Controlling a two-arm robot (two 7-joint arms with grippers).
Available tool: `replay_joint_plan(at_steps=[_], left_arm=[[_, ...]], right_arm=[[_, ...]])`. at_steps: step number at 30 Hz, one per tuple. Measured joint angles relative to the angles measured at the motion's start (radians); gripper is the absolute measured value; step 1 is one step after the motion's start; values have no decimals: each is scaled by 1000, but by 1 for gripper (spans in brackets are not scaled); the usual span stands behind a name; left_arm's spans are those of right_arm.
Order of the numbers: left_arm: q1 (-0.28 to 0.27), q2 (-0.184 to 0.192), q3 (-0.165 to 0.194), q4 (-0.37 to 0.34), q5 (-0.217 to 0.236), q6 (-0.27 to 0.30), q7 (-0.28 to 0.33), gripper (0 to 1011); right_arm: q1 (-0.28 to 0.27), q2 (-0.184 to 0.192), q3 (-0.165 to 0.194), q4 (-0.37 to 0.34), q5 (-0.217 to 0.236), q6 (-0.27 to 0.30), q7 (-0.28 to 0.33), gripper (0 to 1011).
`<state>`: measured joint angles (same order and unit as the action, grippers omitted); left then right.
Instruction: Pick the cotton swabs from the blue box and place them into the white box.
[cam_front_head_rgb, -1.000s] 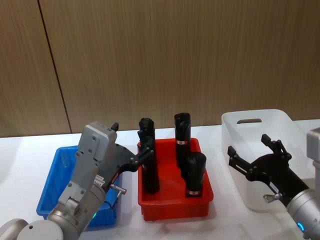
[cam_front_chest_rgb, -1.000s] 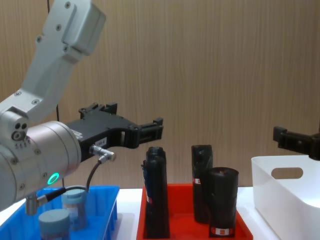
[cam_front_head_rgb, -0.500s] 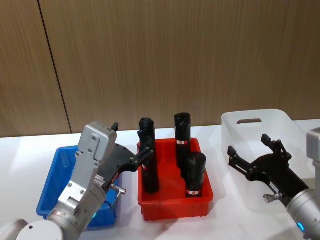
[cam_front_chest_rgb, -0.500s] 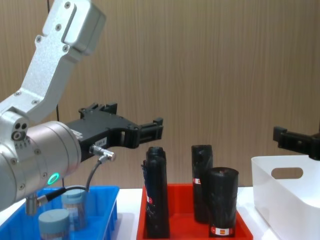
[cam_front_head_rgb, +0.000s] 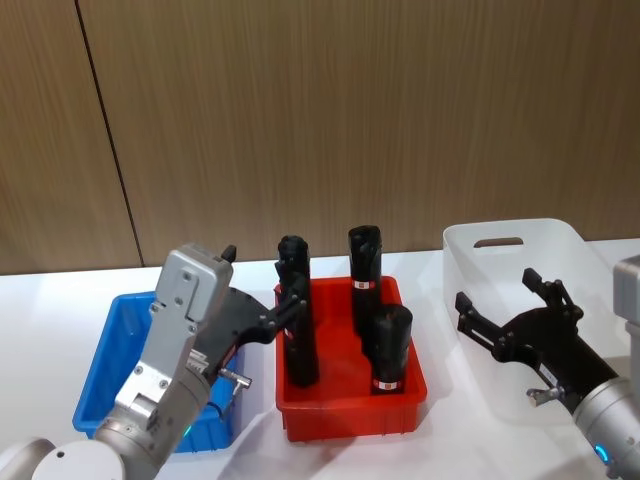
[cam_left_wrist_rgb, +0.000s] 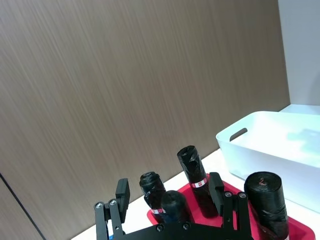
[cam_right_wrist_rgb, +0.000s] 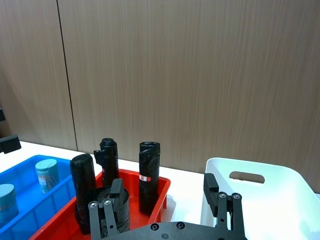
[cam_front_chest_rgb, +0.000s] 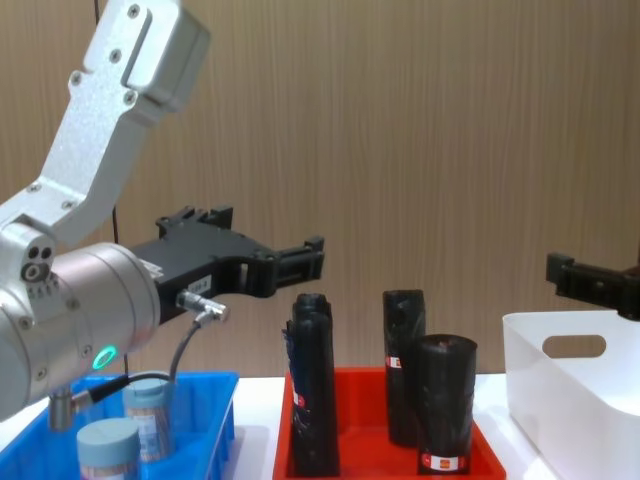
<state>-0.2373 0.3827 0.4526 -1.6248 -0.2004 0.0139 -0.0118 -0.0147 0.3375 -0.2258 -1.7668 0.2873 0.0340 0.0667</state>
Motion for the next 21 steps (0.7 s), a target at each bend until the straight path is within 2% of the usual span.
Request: replay_joint_plan(at_steps=[11,21], left_arm=[[-3,15,-24,15,-19,16,10,1004],[8,30,-55,16,-70,79,88,1004]], right_arm=[[0,0,0,0,0,0,0,1001],[0,0,0,0,0,0,0,1002]])
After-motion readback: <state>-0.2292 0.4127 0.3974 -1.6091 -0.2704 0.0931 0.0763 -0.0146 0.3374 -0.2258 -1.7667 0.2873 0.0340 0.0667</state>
